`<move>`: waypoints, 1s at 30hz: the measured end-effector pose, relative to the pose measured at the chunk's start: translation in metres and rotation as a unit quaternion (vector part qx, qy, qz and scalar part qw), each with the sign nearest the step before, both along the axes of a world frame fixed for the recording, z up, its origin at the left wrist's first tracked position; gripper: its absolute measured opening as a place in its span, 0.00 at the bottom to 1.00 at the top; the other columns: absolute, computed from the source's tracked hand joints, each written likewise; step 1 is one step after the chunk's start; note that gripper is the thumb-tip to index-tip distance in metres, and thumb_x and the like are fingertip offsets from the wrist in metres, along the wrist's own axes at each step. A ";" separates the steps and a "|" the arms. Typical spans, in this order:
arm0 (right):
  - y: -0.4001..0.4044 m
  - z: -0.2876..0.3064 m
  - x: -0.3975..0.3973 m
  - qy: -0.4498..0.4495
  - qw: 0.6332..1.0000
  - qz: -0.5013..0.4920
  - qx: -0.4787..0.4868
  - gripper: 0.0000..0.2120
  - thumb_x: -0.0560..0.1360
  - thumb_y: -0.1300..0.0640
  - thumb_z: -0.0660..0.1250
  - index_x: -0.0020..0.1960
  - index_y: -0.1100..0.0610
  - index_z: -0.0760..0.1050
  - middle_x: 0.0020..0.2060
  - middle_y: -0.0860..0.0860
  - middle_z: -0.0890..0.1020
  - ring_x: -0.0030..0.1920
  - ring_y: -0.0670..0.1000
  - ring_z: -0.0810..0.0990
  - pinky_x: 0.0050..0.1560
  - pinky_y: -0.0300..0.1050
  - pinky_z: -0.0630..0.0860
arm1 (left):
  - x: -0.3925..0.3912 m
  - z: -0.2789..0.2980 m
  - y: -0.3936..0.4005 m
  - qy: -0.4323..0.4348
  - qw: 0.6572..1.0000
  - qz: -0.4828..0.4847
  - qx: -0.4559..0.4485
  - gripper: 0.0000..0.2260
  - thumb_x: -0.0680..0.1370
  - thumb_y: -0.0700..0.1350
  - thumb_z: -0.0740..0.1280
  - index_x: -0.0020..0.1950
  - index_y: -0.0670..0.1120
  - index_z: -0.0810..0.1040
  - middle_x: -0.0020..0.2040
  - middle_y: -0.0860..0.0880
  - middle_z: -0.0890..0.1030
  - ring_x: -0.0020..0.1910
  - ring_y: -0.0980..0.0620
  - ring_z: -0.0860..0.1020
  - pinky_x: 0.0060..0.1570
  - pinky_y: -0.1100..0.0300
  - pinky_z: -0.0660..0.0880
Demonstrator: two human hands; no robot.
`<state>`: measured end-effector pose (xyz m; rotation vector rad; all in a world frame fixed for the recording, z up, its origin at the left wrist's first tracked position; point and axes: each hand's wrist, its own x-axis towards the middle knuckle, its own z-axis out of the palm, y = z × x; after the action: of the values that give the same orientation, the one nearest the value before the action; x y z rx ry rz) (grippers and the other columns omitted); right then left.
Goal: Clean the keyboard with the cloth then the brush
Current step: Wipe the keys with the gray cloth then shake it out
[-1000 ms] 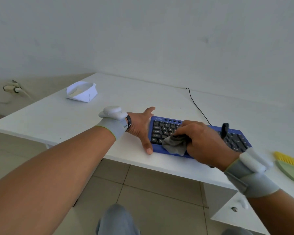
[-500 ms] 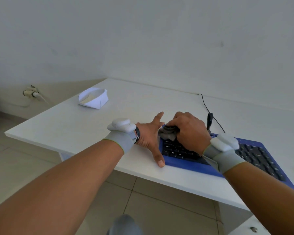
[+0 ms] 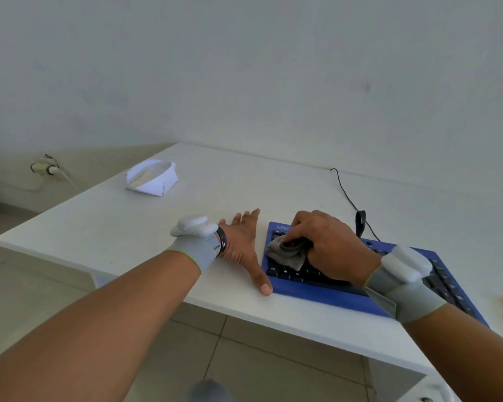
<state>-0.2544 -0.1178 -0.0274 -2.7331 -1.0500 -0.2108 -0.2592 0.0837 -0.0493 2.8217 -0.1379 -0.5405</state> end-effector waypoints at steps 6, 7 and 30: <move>0.011 -0.001 0.018 -0.039 0.999 -0.018 0.007 0.18 0.74 0.63 0.63 0.59 0.49 0.81 0.52 0.48 0.78 0.53 0.53 0.73 0.46 0.50 0.73 | 0.003 0.000 0.000 0.022 0.999 0.011 0.037 0.72 0.57 0.69 0.78 0.78 0.45 0.28 0.79 0.46 0.33 0.78 0.48 0.34 0.77 0.45 0.39; 0.014 -0.002 0.025 -0.043 0.999 -0.024 0.014 0.17 0.74 0.62 0.63 0.59 0.48 0.81 0.52 0.48 0.78 0.53 0.53 0.74 0.45 0.49 0.73 | 0.003 0.001 -0.001 0.025 0.999 0.011 0.042 0.72 0.57 0.69 0.78 0.78 0.45 0.29 0.79 0.46 0.33 0.78 0.48 0.33 0.77 0.45 0.39; 0.028 -0.011 0.051 -0.053 0.993 -0.092 0.050 0.17 0.76 0.62 0.60 0.59 0.51 0.81 0.53 0.52 0.78 0.54 0.57 0.75 0.41 0.46 0.68 | 0.006 -0.001 -0.003 0.029 0.998 0.004 0.059 0.69 0.59 0.70 0.76 0.78 0.46 0.30 0.79 0.47 0.33 0.78 0.47 0.34 0.77 0.44 0.39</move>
<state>-0.2036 -0.0895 -0.0383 -2.7514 -0.7876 -0.4306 -0.2530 0.0811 -0.0506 2.9149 -0.0874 -0.6491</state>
